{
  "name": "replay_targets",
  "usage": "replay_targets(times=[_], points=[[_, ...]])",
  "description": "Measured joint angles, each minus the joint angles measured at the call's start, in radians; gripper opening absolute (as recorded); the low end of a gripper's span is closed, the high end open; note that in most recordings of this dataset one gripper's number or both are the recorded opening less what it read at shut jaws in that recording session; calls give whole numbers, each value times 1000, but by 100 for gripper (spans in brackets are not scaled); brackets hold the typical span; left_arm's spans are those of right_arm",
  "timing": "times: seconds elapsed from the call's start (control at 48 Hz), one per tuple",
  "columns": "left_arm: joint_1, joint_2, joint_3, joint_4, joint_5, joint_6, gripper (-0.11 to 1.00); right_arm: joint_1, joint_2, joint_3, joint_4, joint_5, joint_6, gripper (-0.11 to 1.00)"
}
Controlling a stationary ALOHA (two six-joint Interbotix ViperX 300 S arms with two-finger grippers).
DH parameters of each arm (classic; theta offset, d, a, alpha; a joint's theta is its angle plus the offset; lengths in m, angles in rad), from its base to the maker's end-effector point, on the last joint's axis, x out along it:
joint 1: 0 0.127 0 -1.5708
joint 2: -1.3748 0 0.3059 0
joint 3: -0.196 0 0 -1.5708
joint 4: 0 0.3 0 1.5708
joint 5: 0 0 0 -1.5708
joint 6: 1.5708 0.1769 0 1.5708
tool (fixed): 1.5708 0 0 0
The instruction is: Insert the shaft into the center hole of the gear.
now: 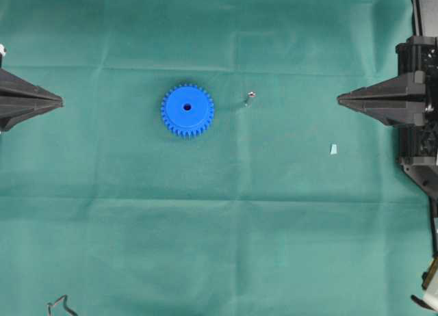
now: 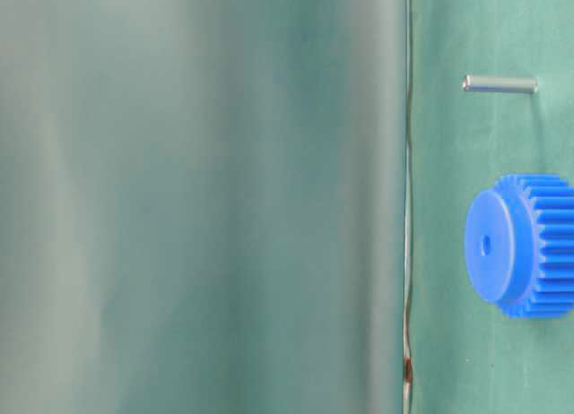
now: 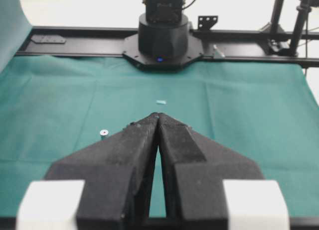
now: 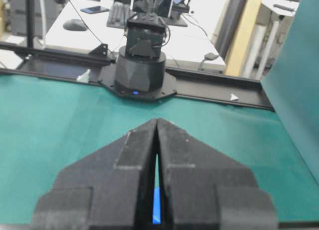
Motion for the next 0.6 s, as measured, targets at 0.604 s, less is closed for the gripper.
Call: replay_targets(times=[0.604], points=[[3, 0, -21, 12, 38, -2, 0, -63, 67, -14, 3, 54, -3, 8]])
